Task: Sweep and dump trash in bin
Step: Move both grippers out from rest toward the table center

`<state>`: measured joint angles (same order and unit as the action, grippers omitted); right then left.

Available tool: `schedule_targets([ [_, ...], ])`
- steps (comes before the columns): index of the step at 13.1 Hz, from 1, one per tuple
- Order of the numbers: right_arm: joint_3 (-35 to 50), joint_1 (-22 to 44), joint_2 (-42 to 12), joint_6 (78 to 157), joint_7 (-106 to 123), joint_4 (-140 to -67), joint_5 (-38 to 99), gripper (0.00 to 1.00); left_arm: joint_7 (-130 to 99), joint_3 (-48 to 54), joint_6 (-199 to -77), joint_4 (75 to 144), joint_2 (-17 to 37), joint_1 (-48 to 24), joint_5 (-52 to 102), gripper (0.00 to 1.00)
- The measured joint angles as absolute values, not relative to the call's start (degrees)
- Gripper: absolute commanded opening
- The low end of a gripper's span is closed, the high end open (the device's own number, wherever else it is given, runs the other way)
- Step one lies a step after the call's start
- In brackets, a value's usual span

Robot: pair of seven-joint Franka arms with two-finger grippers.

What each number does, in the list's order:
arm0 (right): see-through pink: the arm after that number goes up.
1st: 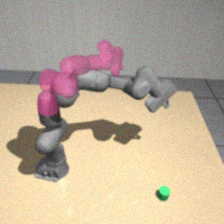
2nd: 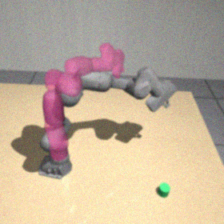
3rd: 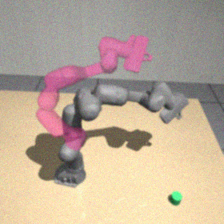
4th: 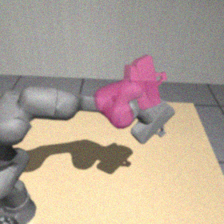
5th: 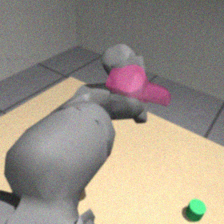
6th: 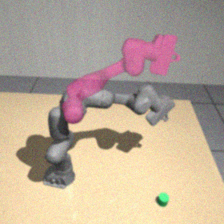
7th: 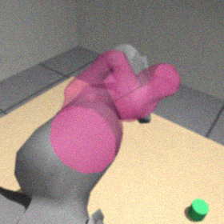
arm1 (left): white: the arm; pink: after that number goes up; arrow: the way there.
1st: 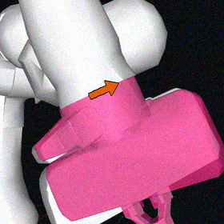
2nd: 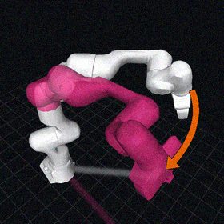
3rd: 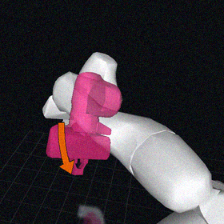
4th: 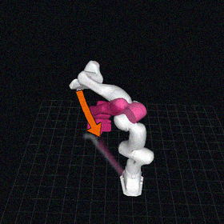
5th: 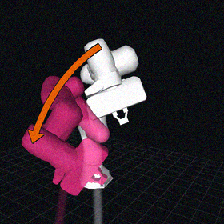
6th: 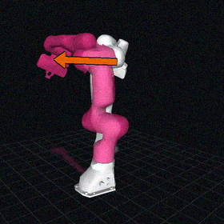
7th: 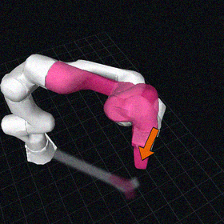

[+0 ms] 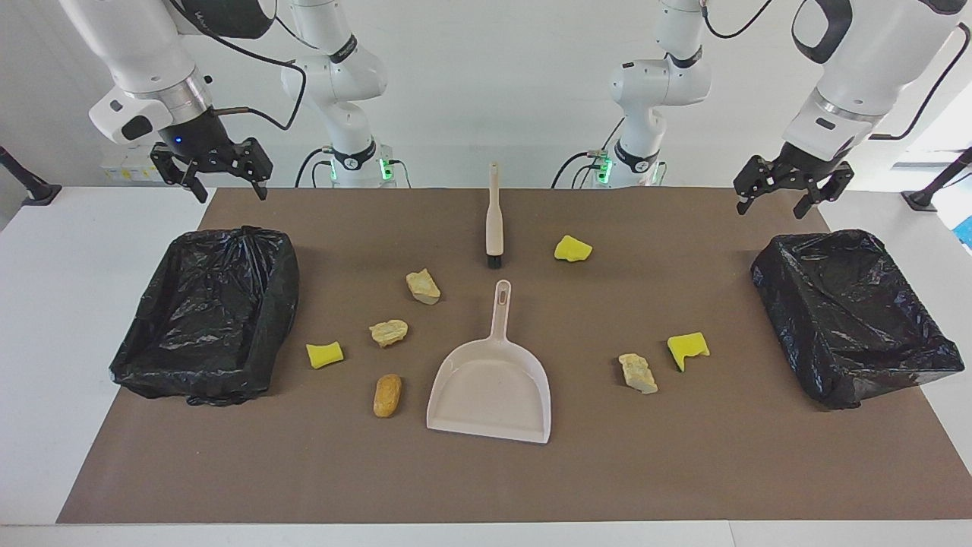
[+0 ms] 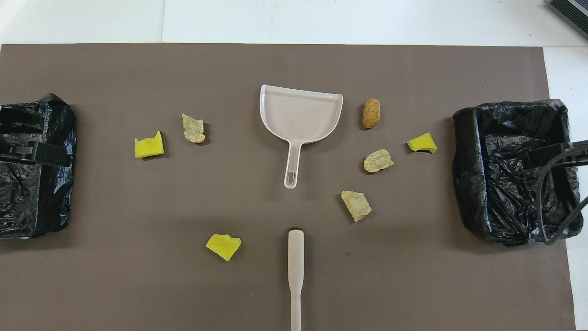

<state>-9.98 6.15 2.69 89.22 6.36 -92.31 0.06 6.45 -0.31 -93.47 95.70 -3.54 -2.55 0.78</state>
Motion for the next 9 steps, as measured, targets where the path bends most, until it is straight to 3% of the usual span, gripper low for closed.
schedule_targets([
  [9,-9.75,5.22,2.99,89.89,6.4,-93.15,-0.03,1.0,6.58,0.35,-89.39,95.83,-3.84,-2.71,2.39,1.0],
])
